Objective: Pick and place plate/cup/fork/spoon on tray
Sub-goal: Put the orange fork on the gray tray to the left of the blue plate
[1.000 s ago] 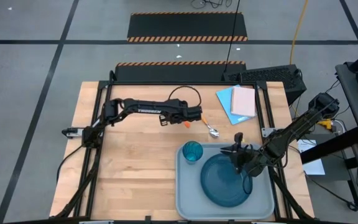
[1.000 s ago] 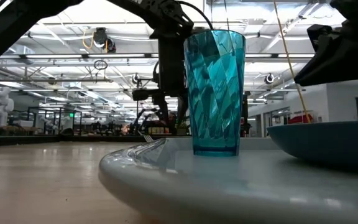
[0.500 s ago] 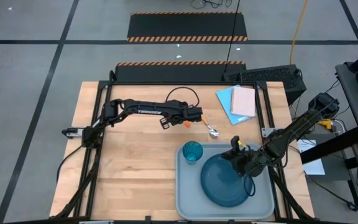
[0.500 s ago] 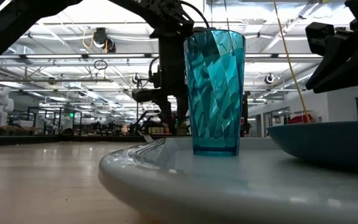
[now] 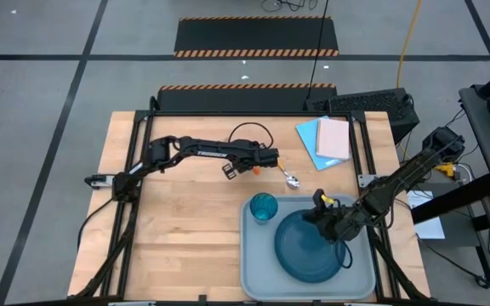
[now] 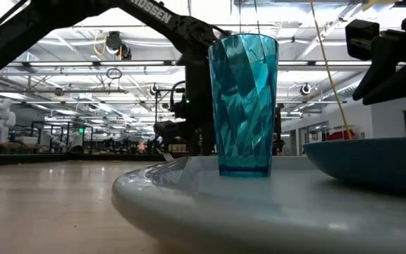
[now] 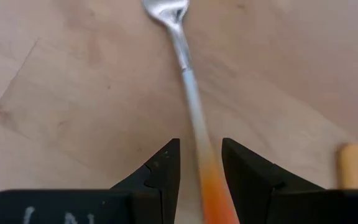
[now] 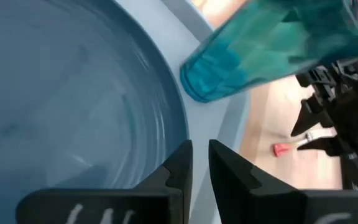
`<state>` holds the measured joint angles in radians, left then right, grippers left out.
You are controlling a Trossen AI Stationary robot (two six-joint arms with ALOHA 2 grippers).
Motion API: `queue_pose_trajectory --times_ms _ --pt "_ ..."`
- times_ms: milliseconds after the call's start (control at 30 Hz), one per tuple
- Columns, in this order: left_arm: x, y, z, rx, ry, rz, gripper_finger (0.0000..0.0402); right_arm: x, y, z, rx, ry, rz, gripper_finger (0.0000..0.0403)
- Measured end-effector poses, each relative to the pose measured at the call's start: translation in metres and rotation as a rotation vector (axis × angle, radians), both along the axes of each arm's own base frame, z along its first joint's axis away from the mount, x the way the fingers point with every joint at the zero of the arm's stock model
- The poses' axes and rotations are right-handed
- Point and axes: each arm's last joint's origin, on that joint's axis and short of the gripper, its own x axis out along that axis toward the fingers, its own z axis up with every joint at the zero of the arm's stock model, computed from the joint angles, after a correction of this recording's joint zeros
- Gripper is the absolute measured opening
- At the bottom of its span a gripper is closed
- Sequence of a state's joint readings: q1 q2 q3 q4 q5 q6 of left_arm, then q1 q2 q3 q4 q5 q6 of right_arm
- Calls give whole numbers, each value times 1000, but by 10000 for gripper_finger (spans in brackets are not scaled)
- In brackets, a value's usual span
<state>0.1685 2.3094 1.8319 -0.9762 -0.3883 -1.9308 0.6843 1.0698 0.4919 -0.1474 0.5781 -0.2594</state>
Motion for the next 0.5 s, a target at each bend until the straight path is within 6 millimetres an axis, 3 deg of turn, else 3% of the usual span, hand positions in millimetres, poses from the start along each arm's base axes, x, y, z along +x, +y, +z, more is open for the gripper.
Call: queue_pose_trajectory --times_ms 367,500 --pt "-1 7 -11 -70 43 -38 119 3 -1 1 20 -2 22 43" --pt "-3 7 -9 -77 70 -99 93 3 0 1 35 8 36 43"
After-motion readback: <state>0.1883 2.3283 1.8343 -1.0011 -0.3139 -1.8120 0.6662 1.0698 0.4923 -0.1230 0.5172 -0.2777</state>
